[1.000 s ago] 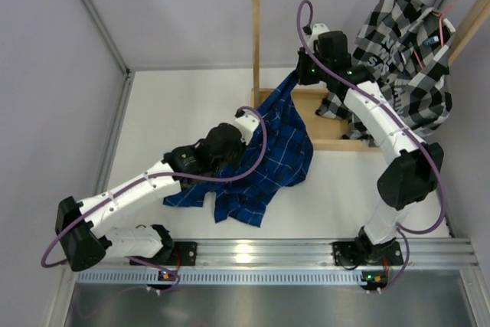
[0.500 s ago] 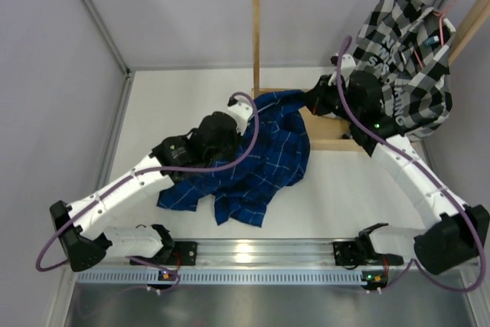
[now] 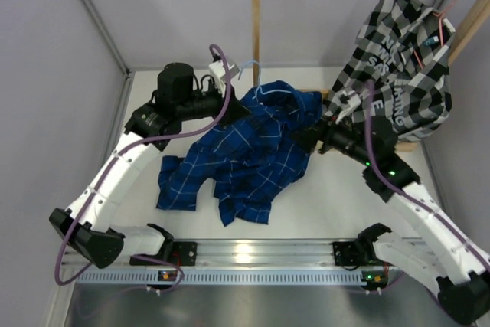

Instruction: Place the shirt on the hanger

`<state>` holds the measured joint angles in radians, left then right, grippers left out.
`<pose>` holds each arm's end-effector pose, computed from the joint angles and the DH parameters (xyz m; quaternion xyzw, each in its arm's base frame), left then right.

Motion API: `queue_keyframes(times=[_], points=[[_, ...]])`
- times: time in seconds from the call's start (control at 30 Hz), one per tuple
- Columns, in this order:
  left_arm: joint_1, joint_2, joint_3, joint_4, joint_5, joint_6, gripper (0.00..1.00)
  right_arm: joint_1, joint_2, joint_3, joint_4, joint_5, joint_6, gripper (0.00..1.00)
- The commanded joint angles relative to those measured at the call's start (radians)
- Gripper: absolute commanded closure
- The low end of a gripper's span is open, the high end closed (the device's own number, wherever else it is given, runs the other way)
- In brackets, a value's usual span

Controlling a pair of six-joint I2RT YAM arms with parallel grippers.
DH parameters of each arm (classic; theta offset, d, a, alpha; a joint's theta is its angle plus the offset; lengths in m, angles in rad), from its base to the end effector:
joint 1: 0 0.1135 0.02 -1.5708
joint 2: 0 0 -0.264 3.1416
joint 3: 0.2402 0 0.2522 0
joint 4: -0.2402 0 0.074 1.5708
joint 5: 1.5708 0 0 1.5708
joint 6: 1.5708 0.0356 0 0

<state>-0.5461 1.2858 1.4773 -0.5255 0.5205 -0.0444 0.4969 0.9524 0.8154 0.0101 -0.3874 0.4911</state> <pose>0.2249 -0.1574 0.4380 0.3400 0.7257 -0.3636 0.4750 0.1904 0.1186 0.3411 -0.1293 0.7361 0.4347 0.5025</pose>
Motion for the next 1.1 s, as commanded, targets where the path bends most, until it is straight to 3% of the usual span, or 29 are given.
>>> queue_keyframes(times=[0.0,0.13,0.17,0.23,0.3,0.43,0.63,0.7,0.83,0.9,0.93,0.97,1.03,1.07], points=[[0.020,-0.023,0.060,0.052,0.274,0.170,1.00,-0.043,-0.263,0.027,-0.257,-0.025,-0.132,0.34],[0.021,-0.026,0.011,0.041,0.467,0.244,1.00,-0.043,-0.395,0.227,-0.534,-0.109,-0.273,0.28],[0.018,-0.023,0.002,0.039,0.603,0.262,1.00,-0.043,-0.405,0.269,-0.564,-0.119,-0.285,0.26],[-0.012,0.006,-0.009,0.038,0.696,0.264,1.00,-0.041,-0.374,0.359,-0.584,-0.136,-0.324,0.23],[-0.055,0.030,-0.008,0.038,0.681,0.252,1.00,-0.043,-0.322,0.404,-0.582,-0.146,-0.356,0.22],[-0.199,0.055,0.018,0.039,0.585,0.244,1.00,-0.041,-0.175,0.501,-0.536,-0.371,-0.366,0.24],[-0.235,0.092,0.051,0.038,0.590,0.241,1.00,-0.038,-0.119,0.415,-0.221,-0.606,-0.197,0.32],[-0.235,0.104,0.060,0.038,0.595,0.235,1.00,-0.037,-0.122,0.380,-0.185,-0.614,-0.183,0.36],[-0.236,0.118,0.069,0.039,0.572,0.227,1.00,-0.032,-0.122,0.347,-0.165,-0.627,-0.177,0.63],[-0.236,0.132,0.081,0.038,0.553,0.215,1.00,-0.031,-0.126,0.334,-0.150,-0.624,-0.174,0.84],[-0.236,0.136,0.086,0.038,0.549,0.209,1.00,-0.031,-0.127,0.335,-0.151,-0.608,-0.178,1.00],[-0.235,0.141,0.092,0.038,0.512,0.192,0.96,-0.031,-0.127,0.338,-0.160,-0.590,-0.187,1.00],[-0.236,0.138,0.106,0.038,0.401,0.166,0.63,-0.032,-0.138,0.356,-0.189,-0.498,-0.221,1.00],[-0.235,0.123,0.109,0.038,0.243,0.144,0.02,-0.031,-0.142,0.369,-0.241,-0.452,-0.259,1.00]])
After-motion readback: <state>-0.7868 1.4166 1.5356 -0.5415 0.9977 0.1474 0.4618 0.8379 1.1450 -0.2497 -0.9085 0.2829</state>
